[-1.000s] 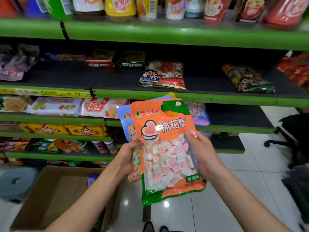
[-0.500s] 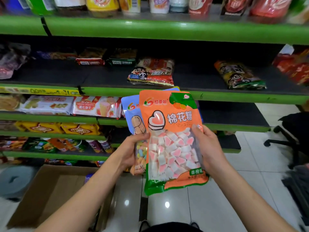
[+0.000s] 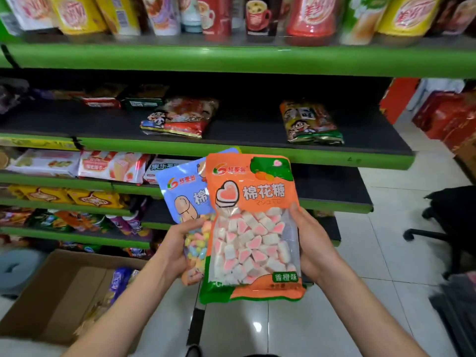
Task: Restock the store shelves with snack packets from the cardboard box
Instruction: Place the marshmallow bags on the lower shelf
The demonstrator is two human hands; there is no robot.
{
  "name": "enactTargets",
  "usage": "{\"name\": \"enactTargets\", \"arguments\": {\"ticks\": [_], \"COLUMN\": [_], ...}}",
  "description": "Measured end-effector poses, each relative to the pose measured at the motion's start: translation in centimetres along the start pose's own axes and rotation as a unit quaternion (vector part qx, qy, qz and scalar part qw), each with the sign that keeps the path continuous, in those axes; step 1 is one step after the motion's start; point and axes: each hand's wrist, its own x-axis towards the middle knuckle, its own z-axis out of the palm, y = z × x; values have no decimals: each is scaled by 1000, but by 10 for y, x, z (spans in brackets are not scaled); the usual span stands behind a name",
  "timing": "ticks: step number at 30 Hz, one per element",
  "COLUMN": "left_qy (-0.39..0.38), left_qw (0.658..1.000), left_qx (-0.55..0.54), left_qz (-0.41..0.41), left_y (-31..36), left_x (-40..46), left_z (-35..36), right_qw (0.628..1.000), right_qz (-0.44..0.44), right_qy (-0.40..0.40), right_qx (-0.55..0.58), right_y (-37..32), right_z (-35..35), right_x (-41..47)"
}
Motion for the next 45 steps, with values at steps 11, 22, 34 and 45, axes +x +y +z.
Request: {"name": "enactTargets", "arguments": {"ticks": [11,22,34,45], "left_qy": [8,1,45,41], "left_qw": [999,996,993,994], "left_qx": [27,92,106,88], "left_qz": [-16,12,33,42], "left_y": [-34,-28,-18,-12], "left_x": [-15,-8,-15,-39], "left_z": [42,70,70,64], "right_qw": [974,995,991,983], "right_qz": [102,53,-38,-92], "right_qy": [-152,-48,78,86], "right_qx": [133,-71,-99,-134], "right_y": [-18,-21,-14,-31], "right_z": [-71,-79,-80,-92], "right_x": [-26,-23,-19,-28]}}
